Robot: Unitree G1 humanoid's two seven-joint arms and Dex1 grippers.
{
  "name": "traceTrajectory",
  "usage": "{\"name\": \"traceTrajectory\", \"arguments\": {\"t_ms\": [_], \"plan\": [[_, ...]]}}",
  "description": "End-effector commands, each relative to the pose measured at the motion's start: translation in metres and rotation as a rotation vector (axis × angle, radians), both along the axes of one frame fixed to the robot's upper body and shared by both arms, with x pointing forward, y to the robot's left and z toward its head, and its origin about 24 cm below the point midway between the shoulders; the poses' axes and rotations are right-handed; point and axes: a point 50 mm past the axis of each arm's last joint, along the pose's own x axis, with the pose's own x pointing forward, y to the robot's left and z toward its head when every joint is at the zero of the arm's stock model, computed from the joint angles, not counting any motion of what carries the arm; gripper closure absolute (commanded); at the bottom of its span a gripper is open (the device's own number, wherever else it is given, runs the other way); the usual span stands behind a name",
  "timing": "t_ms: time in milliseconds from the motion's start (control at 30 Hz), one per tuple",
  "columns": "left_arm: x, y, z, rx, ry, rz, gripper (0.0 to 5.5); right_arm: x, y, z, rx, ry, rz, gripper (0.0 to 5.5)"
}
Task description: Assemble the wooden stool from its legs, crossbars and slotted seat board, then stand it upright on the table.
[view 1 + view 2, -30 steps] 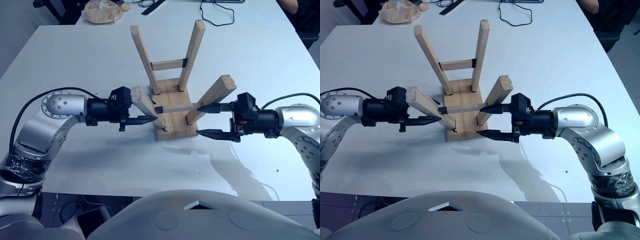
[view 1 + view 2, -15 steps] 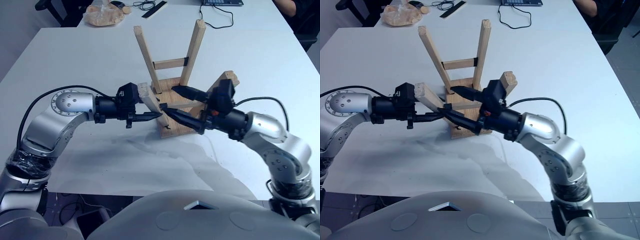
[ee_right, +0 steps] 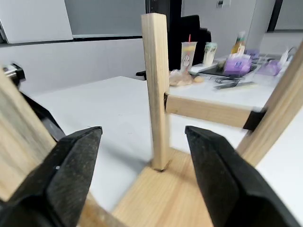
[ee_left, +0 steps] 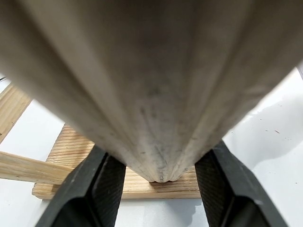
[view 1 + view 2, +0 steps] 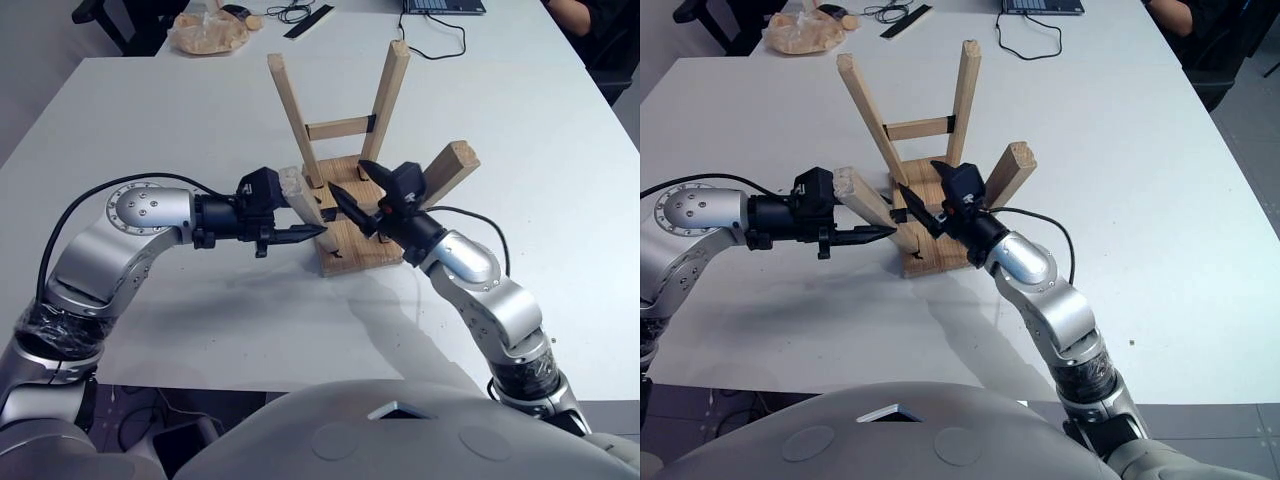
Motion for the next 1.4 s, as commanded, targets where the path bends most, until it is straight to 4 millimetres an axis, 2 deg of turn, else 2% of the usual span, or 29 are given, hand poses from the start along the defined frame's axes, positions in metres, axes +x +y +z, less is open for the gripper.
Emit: {"name": "traceTrajectory", "arguments": {"t_ms": [33, 133, 200, 300, 433, 533, 633, 667, 733, 800, 867, 900, 933, 1000, 1033, 1100, 1133, 1167, 1200, 1267, 1300, 1333, 1367, 1400], "plan": [[-0.007, 0.011, -0.031, 0.151, 0.150, 0.045, 3.46, -0.019, -0.004, -0.067, -0.302, 0.217, 0.047, 2.28], [-0.006, 0.010, -0.029, 0.152, 0.143, 0.041, 3.46, -0.024, -0.003, -0.072, -0.335, 0.219, 0.088, 2.28], [-0.005, 0.012, -0.030, 0.156, 0.143, 0.045, 3.46, -0.020, 0.002, -0.057, -0.230, 0.177, 0.109, 2.28], [-0.006, 0.015, -0.033, 0.165, 0.155, 0.062, 3.46, -0.017, 0.011, -0.010, 0.036, 0.085, 0.193, 2.28], [-0.004, 0.020, -0.039, 0.171, 0.178, 0.090, 3.46, -0.017, 0.008, 0.061, 0.375, -0.020, 0.298, 2.28], [0.000, 0.024, -0.042, 0.176, 0.184, 0.123, 3.46, -0.010, -0.006, 0.114, 0.586, -0.126, 0.312, 2.28], [0.003, 0.027, -0.044, 0.176, 0.189, 0.148, 3.46, 0.001, -0.029, 0.143, 0.651, -0.214, 0.229, 2.28], [0.004, 0.026, -0.044, 0.173, 0.190, 0.151, 3.46, 0.006, -0.040, 0.147, 0.639, -0.233, 0.174, 2.28], [0.006, 0.025, -0.042, 0.168, 0.188, 0.151, 3.46, 0.020, -0.075, 0.148, 0.569, -0.265, -0.009, 2.28], [0.006, 0.025, -0.040, 0.159, 0.186, 0.156, 3.46, 0.043, -0.137, 0.124, 0.389, -0.255, -0.339, 2.28], [0.007, 0.025, -0.039, 0.154, 0.184, 0.160, 3.46, 0.056, -0.199, 0.084, 0.114, -0.209, -0.663, 2.28], [0.008, 0.026, -0.039, 0.153, 0.182, 0.162, 3.46, 0.057, -0.213, 0.068, 0.010, -0.194, -0.746, 2.28], [0.010, 0.026, -0.039, 0.153, 0.180, 0.163, 3.46, 0.059, -0.216, 0.055, -0.048, -0.180, -0.770, 2.28], [0.014, 0.024, -0.038, 0.155, 0.175, 0.159, 3.46, 0.063, -0.193, 0.042, -0.095, -0.198, -0.713, 2.28], [0.015, 0.024, -0.038, 0.155, 0.172, 0.157, 3.46, 0.065, -0.174, 0.038, -0.110, -0.214, -0.659, 2.28], [0.018, 0.023, -0.037, 0.154, 0.170, 0.154, 3.46, 0.065, -0.124, 0.034, -0.220, -0.279, -0.520, 2.28], [0.019, 0.023, -0.037, 0.155, 0.169, 0.151, 3.46, 0.060, -0.089, 0.034, -0.194, -0.282, -0.417, 2.28], [0.020, 0.022, -0.037, 0.155, 0.168, 0.147, 3.46, 0.052, -0.057, 0.038, -0.145, -0.274, -0.311, 2.28], [0.020, 0.020, -0.037, 0.154, 0.168, 0.142, 3.46, 0.040, -0.020, 0.047, -0.006, -0.228, -0.188, 2.28], [0.021, 0.012, -0.037, 0.147, 0.163, 0.118, 3.46, 0.006, 0.041, 0.082, 0.276, -0.160, 0.102, 2.28], [0.021, 0.006, -0.036, 0.141, 0.157, 0.100, 3.46, -0.008, 0.055, 0.096, 0.346, -0.151, 0.204, 2.28], [0.022, -0.001, -0.033, 0.129, 0.151, 0.076, 3.46, -0.014, 0.061, 0.101, 0.362, -0.134, 0.255, 2.28], [0.022, -0.007, -0.031, 0.117, 0.145, 0.057, 3.46, -0.014, 0.061, 0.098, 0.341, -0.121, 0.257, 2.28], [0.022, -0.010, -0.028, 0.107, 0.142, 0.044, 3.46, -0.007, 0.054, 0.088, 0.283, -0.103, 0.204, 2.28]]}}
